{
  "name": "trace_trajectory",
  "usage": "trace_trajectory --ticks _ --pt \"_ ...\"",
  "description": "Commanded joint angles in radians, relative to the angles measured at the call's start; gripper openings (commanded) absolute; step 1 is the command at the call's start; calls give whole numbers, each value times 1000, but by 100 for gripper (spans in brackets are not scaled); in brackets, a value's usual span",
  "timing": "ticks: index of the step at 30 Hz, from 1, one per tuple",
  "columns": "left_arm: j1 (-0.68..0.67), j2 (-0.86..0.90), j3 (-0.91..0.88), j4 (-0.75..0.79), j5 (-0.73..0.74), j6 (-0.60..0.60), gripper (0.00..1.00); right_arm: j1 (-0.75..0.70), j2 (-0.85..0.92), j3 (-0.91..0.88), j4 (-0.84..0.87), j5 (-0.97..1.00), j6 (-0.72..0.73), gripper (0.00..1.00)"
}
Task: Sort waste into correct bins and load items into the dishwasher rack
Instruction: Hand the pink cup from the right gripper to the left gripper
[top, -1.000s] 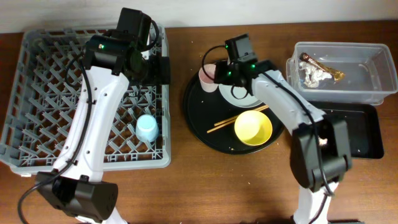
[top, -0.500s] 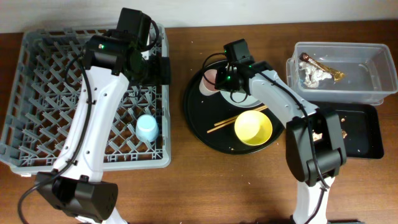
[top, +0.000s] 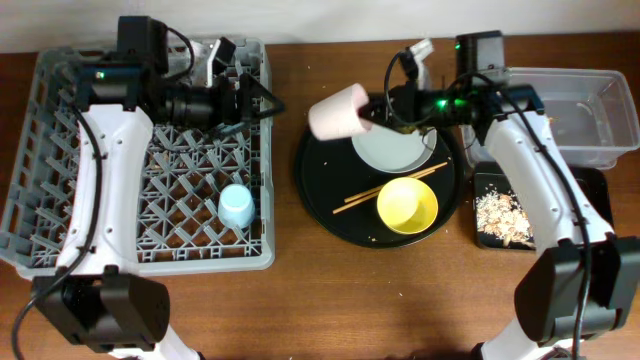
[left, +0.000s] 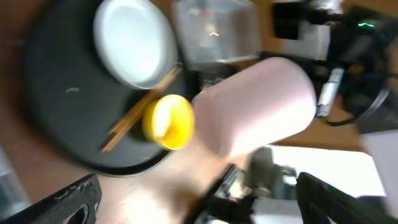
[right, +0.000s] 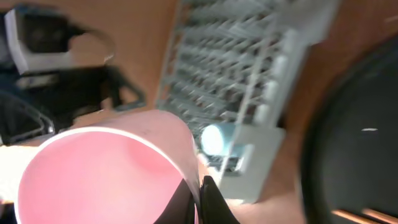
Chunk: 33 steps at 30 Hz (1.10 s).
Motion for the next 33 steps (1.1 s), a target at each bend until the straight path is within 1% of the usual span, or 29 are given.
trace_trajectory --ticks 1,4,8,12,15,18,19,21,26,30,33 --pt "6 3 -114 65 298 66 99 32 9 -11 27 -126 -36 4" --pt "6 3 -197 138 444 66 99 56 9 -11 69 -126 -11 4" --pt "5 3 -253 151 481 66 99 109 9 -11 150 -118 38 4" --pt "-2 3 -258 151 571 67 99 180 14 -11 253 -50 130 4" --pt "-8 3 -258 151 581 67 98 211 14 -11 303 -34 169 4" --pt "-8 3 -258 147 582 66 89 219 14 -11 303 11 184 4" --pt "-8 3 -258 147 582 67 82 219 14 -11 304 15 193 4" --pt "-8 3 -258 146 582 66 77 217 14 -11 304 45 205 4" --pt "-8 3 -258 139 582 66 77 217 14 -11 342 113 248 4" --pt "-8 3 -258 125 582 66 78 196 14 -11 465 114 339 4" --pt "-7 3 -258 125 582 66 79 184 14 -11 482 108 354 4"
